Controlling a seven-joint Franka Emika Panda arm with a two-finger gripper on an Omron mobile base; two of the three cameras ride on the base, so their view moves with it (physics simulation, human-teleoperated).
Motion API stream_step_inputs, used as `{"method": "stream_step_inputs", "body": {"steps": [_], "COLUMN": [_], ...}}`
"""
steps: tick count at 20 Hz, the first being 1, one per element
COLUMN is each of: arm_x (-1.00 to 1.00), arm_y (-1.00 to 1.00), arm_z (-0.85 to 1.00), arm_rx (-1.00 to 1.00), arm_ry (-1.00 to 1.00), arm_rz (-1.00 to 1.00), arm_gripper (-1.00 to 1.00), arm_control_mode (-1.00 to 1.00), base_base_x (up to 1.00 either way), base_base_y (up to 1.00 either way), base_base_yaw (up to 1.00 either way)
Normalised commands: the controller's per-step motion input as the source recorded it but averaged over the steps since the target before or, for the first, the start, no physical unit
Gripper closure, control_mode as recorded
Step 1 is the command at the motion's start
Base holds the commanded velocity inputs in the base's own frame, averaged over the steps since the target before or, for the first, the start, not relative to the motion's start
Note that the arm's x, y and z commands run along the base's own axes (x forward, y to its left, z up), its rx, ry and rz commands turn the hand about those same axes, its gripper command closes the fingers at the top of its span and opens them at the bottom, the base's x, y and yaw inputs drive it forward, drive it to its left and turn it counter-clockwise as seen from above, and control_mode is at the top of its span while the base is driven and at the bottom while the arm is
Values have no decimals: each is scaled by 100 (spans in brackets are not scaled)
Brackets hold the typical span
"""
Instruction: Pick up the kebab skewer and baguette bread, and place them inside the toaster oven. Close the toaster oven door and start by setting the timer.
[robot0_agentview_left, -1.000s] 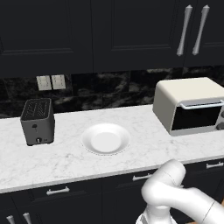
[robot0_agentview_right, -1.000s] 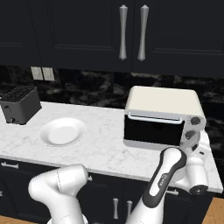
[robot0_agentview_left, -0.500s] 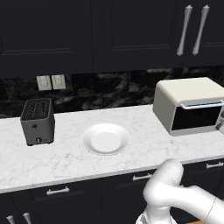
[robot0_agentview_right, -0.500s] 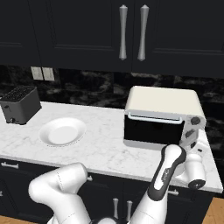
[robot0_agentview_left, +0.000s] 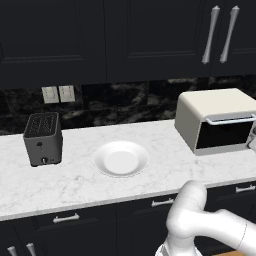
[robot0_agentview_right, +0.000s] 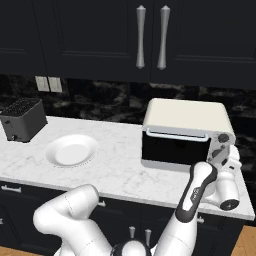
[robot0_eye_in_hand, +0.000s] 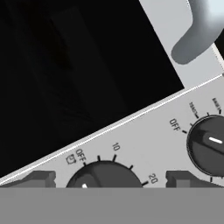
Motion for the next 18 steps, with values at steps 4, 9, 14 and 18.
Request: {"method": "stream_step_inputs", "body": {"steps": [4, 9, 14, 18], "arm_x": [14, 1, 0, 2], "arm_y": [-30, -12, -8, 0], "arm_z": [-25, -26, -29, -4], "arm_rx": [-4, -4, -5, -4], "arm_ry": [0, 0, 0, 0], "arm_rz": [0, 0, 0, 0], "arm_gripper": [-100, -100, -100, -100], "arm_control_mode": [-100, -100, -100, -100], "base_base_x": [0, 0, 0, 0], "base_base_y": [0, 0, 0, 0], "base_base_yaw": [0, 0, 0, 0]}}
